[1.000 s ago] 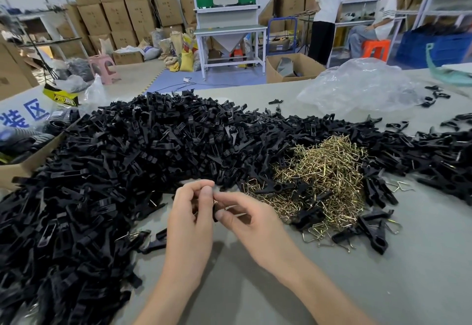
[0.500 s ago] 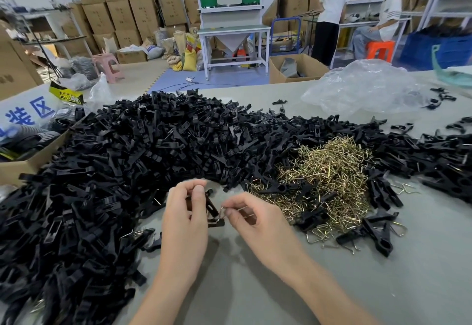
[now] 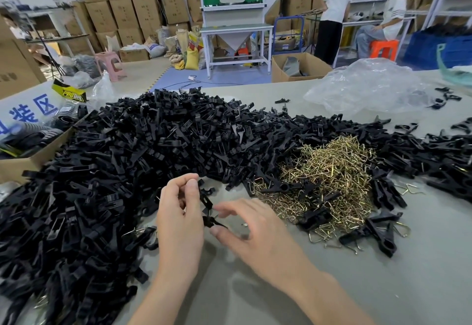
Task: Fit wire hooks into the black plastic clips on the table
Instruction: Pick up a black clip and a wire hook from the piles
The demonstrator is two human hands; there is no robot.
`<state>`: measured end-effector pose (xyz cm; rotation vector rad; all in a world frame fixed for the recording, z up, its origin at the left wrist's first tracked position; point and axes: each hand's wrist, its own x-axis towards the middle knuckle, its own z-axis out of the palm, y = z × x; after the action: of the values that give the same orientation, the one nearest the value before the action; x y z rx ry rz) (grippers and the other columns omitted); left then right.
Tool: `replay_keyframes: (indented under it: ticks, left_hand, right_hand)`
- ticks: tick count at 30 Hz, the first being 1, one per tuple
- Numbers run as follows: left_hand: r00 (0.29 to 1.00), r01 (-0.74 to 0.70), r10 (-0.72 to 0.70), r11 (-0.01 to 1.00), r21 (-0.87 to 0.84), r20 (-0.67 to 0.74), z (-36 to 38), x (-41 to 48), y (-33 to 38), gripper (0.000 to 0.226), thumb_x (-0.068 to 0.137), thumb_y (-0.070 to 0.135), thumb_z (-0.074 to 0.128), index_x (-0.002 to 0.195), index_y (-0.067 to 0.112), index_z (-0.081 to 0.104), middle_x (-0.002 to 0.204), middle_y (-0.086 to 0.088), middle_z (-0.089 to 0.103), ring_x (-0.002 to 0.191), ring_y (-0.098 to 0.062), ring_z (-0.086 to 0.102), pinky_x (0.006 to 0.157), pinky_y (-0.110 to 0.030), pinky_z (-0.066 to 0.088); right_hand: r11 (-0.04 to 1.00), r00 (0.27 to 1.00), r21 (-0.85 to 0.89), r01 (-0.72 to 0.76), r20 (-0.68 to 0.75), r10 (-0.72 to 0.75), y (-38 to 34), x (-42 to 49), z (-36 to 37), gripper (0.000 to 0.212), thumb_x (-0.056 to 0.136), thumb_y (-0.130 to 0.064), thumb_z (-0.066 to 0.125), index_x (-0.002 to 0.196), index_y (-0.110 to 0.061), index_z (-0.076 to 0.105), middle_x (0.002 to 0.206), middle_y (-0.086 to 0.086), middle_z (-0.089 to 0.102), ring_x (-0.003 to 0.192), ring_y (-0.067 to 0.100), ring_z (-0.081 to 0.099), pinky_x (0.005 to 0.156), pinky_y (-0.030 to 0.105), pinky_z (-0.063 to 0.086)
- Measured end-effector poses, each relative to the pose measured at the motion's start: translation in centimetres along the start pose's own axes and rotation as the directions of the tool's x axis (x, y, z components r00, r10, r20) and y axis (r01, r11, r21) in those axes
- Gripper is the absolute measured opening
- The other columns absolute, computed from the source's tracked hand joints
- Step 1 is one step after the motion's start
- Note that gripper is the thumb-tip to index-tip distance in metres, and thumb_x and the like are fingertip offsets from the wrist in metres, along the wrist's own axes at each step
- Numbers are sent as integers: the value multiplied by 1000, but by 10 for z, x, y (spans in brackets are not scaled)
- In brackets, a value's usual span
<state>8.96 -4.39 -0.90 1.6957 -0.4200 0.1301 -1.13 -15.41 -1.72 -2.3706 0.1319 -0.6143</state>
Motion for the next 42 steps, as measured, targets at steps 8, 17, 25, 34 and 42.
replay_keyframes:
  ticks: [8,17,25,34,42]
  left_hand:
    - [998,30,-27,997,-72,51,5,-4,2,20,102,31,50,107,34,69,80,12,69,61,1,58,60,-19,52]
    - [964,174,-91,925,-337,249,5,-5,7,22,96,34,56,103,24,75,101,-2,75,73,-10,61,62,-22,53]
    - [949,287,-172,820,-494,265,4,-3,7,17,90,24,64,100,17,76,111,-8,74,90,-16,71,80,-22,56]
    - [949,252,-151,890,-381,276,1,-4,7,18,95,17,64,104,26,77,101,-5,77,98,-19,73,82,-25,54]
    - [936,249,-135,908,-337,325,1,-6,5,18,93,18,67,105,26,77,105,-2,76,104,-21,70,99,-39,50]
  right_hand:
    - [919,982,373,-130,-80,171,-4,5,-4,17,93,-21,69,108,-29,72,102,-19,66,100,3,63,87,13,45]
    - [436,883,870,-229,-2,469,7,15,-22,17,95,-2,62,105,-13,71,89,5,78,85,13,74,76,19,56]
    - [340,871,902,-265,73,486,13,18,-24,13,97,-2,60,106,-6,69,93,9,78,81,15,74,70,19,56]
    - [498,915,794,-349,175,363,13,13,-17,16,96,-9,66,110,-12,74,93,7,78,79,12,71,74,20,56]
    - [496,914,798,-343,160,374,12,13,-21,16,90,-9,74,100,-20,76,89,6,77,78,12,71,74,20,55]
